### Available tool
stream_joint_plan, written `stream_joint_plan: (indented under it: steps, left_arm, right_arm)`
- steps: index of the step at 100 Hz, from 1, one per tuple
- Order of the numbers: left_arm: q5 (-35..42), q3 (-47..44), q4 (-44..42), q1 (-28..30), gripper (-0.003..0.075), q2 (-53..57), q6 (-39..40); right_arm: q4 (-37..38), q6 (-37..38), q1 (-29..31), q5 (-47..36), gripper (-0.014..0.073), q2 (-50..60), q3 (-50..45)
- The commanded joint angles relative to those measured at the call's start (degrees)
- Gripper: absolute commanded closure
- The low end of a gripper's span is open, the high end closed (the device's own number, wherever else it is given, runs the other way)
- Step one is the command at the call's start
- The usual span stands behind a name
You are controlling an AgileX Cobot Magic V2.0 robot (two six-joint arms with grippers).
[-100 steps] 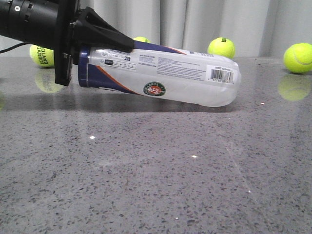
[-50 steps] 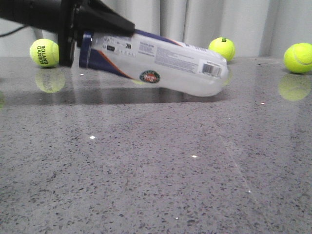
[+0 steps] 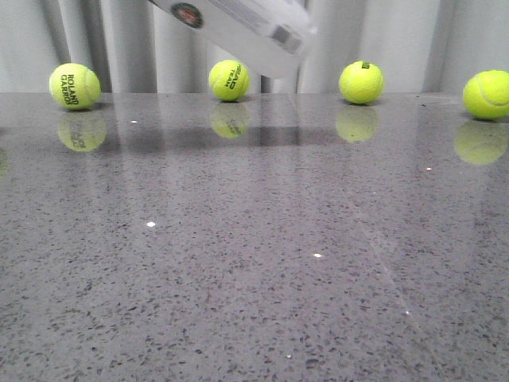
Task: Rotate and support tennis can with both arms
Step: 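Lift the lid end with the left gripper, tilting the can upward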
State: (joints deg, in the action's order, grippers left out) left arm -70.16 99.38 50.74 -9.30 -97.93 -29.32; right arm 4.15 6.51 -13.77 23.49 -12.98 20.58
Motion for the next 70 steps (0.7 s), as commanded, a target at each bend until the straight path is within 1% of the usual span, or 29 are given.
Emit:
stream_joint_plan:
  steps: [1, 13, 26, 31, 55, 70]
  left_arm:
    - [-3.4, 4.8, -3.7, -0.9, 0.0740, 3.5, 5.2]
    - [-3.3, 6.2, -10.9, -2.8, 0.0740, 5.0, 7.7]
    - [-3.3, 6.2, -21.1, -6.2, 0.0740, 6.8, 11.1]
    - [-3.3, 6.2, -23.6, -7.5, 0.0740, 7.3, 11.9]
    - [-3.3, 4.1, -28.4, -12.0, 0.0740, 8.4, 12.0]
    - [-3.3, 1.0, -29.8, -14.8, 0.0740, 8.4, 12.0]
  right_arm:
    - [0.5, -0.2, 0.3, -4.8, 0.0661, -0.5, 1.5]
    - [0.5, -0.2, 0.3, -4.7, 0.0661, -0.5, 1.5]
    - [0.5, -0.2, 0.3, -4.7, 0.0661, -0.5, 1.5]
    - [0.5, -0.2, 0.3, -4.7, 0.0661, -0.5, 1.5]
    - [0.5, -0.2, 0.3, -4.7, 0.0661, -0.5, 1.5]
    - [0.5, -0.2, 0.3, -4.7, 0.0661, -0.5, 1.5]
